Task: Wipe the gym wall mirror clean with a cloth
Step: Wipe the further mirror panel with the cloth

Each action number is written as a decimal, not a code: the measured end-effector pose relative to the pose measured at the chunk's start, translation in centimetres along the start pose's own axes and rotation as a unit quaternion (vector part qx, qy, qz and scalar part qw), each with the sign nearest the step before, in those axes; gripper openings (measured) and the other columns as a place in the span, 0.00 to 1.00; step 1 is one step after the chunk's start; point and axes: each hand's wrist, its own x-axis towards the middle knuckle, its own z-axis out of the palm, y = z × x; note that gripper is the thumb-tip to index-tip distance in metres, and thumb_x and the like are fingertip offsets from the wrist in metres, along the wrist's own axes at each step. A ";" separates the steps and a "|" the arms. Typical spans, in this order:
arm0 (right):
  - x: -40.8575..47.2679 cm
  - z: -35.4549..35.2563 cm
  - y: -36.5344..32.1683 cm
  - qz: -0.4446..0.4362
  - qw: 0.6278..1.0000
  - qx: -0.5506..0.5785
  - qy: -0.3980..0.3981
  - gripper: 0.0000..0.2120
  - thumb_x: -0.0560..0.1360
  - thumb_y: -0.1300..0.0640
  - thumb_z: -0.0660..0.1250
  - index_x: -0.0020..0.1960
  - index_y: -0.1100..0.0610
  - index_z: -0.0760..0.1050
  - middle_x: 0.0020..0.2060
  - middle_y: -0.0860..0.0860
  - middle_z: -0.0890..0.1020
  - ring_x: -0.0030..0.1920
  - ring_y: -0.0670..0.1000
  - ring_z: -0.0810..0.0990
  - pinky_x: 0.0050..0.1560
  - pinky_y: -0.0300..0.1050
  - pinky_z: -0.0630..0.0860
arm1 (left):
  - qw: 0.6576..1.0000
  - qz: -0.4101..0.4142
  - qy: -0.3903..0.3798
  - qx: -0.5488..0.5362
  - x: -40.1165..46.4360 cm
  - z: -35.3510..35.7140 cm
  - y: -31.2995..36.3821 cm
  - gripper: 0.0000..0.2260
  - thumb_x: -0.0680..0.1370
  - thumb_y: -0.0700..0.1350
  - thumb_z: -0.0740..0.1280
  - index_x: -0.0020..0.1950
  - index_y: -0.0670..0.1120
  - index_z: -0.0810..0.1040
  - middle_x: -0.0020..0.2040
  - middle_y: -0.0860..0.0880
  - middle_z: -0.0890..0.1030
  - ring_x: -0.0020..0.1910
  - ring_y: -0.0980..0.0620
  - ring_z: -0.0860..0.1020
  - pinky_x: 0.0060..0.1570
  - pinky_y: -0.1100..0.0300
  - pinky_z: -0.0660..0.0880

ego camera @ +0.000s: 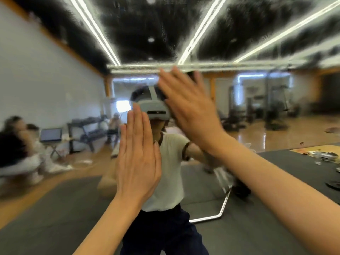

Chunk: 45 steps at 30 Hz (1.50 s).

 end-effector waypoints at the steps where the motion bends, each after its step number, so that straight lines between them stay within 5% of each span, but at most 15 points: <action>1: -1.6 -1.1 2.1 0.045 0.999 -0.014 0.004 0.19 0.82 0.63 0.62 0.72 0.63 0.72 0.72 0.60 0.73 0.74 0.61 0.68 0.77 0.61 0.56 | 1.000 0.007 0.000 0.002 -0.1 0.0 -0.1 0.28 0.83 0.42 0.52 0.80 0.33 0.52 0.81 0.35 0.50 0.82 0.44 0.46 0.80 0.52 0.40; 3: -5.4 -3.8 6.0 0.189 0.981 -0.019 0.033 0.20 0.84 0.60 0.57 0.74 0.61 0.69 0.75 0.60 0.69 0.76 0.58 0.63 0.79 0.57 0.52 | 1.000 0.016 0.000 0.007 -0.1 0.1 -0.2 0.28 0.83 0.42 0.52 0.81 0.33 0.50 0.81 0.35 0.49 0.82 0.43 0.46 0.80 0.51 0.41; 7: -7.3 -5.4 6.4 0.469 0.869 -0.005 0.154 0.21 0.85 0.57 0.54 0.76 0.59 0.67 0.79 0.56 0.62 0.80 0.54 0.56 0.79 0.59 0.45 | 1.000 0.014 0.008 0.012 -0.3 0.4 -0.2 0.30 0.82 0.40 0.57 0.81 0.34 0.48 0.81 0.38 0.45 0.82 0.45 0.42 0.80 0.52 0.40; 10: -4.2 -1.9 -0.4 0.367 0.916 0.045 0.154 0.19 0.84 0.58 0.58 0.73 0.62 0.72 0.75 0.56 0.68 0.78 0.57 0.62 0.80 0.47 0.43 | 1.000 0.018 0.010 0.004 -0.2 0.6 -0.2 0.29 0.82 0.40 0.56 0.81 0.34 0.49 0.81 0.38 0.46 0.82 0.45 0.43 0.80 0.52 0.41; 13: -3.7 1.4 -6.6 0.137 0.986 0.065 0.067 0.17 0.83 0.59 0.61 0.70 0.62 0.74 0.72 0.58 0.72 0.76 0.58 0.66 0.80 0.52 0.52 | 1.000 0.015 0.024 -0.009 0.0 0.5 -0.1 0.27 0.84 0.42 0.54 0.80 0.35 0.49 0.81 0.38 0.48 0.82 0.46 0.46 0.80 0.52 0.42; 16: -5.4 -0.2 -3.9 0.029 0.999 0.018 0.007 0.19 0.83 0.60 0.63 0.72 0.63 0.71 0.72 0.60 0.72 0.75 0.59 0.68 0.78 0.57 0.59 | 1.000 0.011 0.015 -0.006 -0.1 0.5 -0.2 0.28 0.83 0.42 0.53 0.81 0.35 0.49 0.81 0.37 0.49 0.82 0.46 0.45 0.80 0.52 0.42; 21: -11.2 -5.5 6.0 0.246 0.967 -0.045 0.044 0.21 0.87 0.52 0.51 0.77 0.58 0.63 0.77 0.59 0.64 0.80 0.54 0.54 0.79 0.57 0.42 | 1.000 0.016 0.002 0.016 -0.1 0.3 -0.2 0.27 0.83 0.43 0.50 0.80 0.33 0.50 0.81 0.35 0.49 0.82 0.43 0.47 0.80 0.51 0.42; 24: -10.4 -4.5 4.2 0.386 0.915 -0.020 0.120 0.22 0.86 0.56 0.53 0.78 0.60 0.63 0.79 0.59 0.61 0.80 0.55 0.53 0.79 0.61 0.43 | 1.000 0.013 0.000 0.023 -0.1 0.2 -0.1 0.27 0.83 0.43 0.49 0.81 0.33 0.50 0.81 0.35 0.50 0.82 0.42 0.47 0.80 0.52 0.41; 26: -9.0 -1.7 -0.8 0.328 0.939 -0.027 0.103 0.23 0.84 0.61 0.57 0.78 0.60 0.63 0.78 0.60 0.63 0.79 0.57 0.55 0.79 0.59 0.43 | 1.000 0.010 -0.001 0.019 -0.2 0.1 -0.1 0.27 0.83 0.42 0.50 0.81 0.33 0.51 0.81 0.35 0.49 0.82 0.42 0.47 0.80 0.52 0.41; 29: -8.6 1.2 -7.0 0.104 0.994 -0.015 0.030 0.23 0.82 0.62 0.62 0.76 0.60 0.66 0.75 0.58 0.68 0.77 0.55 0.60 0.80 0.56 0.47 | 1.000 0.011 0.000 0.004 0.0 0.0 -0.1 0.27 0.83 0.41 0.53 0.80 0.33 0.52 0.81 0.35 0.50 0.81 0.46 0.45 0.80 0.53 0.40; 32: -10.2 -1.1 -3.0 -0.022 0.999 -0.026 -0.036 0.22 0.83 0.60 0.64 0.76 0.59 0.65 0.76 0.56 0.66 0.78 0.55 0.62 0.80 0.54 0.48 | 1.000 0.004 -0.009 0.012 0.1 -0.1 -0.1 0.27 0.83 0.41 0.52 0.80 0.33 0.52 0.81 0.35 0.50 0.81 0.47 0.44 0.80 0.53 0.40; 37: -15.8 -7.6 8.6 0.102 0.993 -0.033 -0.052 0.20 0.86 0.56 0.53 0.77 0.58 0.62 0.75 0.59 0.67 0.80 0.53 0.57 0.79 0.56 0.49 | 1.000 -0.004 -0.023 0.000 0.1 -0.6 0.3 0.29 0.82 0.42 0.52 0.82 0.36 0.50 0.82 0.40 0.47 0.82 0.48 0.42 0.80 0.54 0.39; 41: -14.6 -6.1 5.5 0.319 0.945 0.006 0.075 0.21 0.85 0.59 0.54 0.77 0.63 0.65 0.77 0.57 0.63 0.80 0.53 0.54 0.80 0.57 0.44 | 1.000 0.002 -0.004 -0.010 0.9 0.3 3.0 0.27 0.82 0.41 0.51 0.81 0.35 0.52 0.82 0.41 0.47 0.82 0.51 0.41 0.80 0.55 0.39; 43: -12.2 -3.5 1.3 0.230 0.971 0.034 0.047 0.21 0.83 0.61 0.58 0.75 0.64 0.67 0.77 0.59 0.65 0.79 0.56 0.57 0.80 0.58 0.47 | 1.000 0.002 0.004 -0.025 1.8 1.3 5.2 0.28 0.82 0.38 0.53 0.81 0.35 0.51 0.82 0.41 0.48 0.82 0.50 0.41 0.80 0.55 0.39; 45: -11.1 -2.5 0.0 0.034 0.999 0.034 -0.023 0.23 0.81 0.63 0.64 0.75 0.62 0.68 0.75 0.59 0.67 0.78 0.57 0.61 0.80 0.59 0.51 | 0.999 0.004 0.009 -0.044 2.5 2.2 6.8 0.29 0.81 0.36 0.55 0.81 0.37 0.50 0.82 0.42 0.47 0.82 0.49 0.44 0.80 0.55 0.40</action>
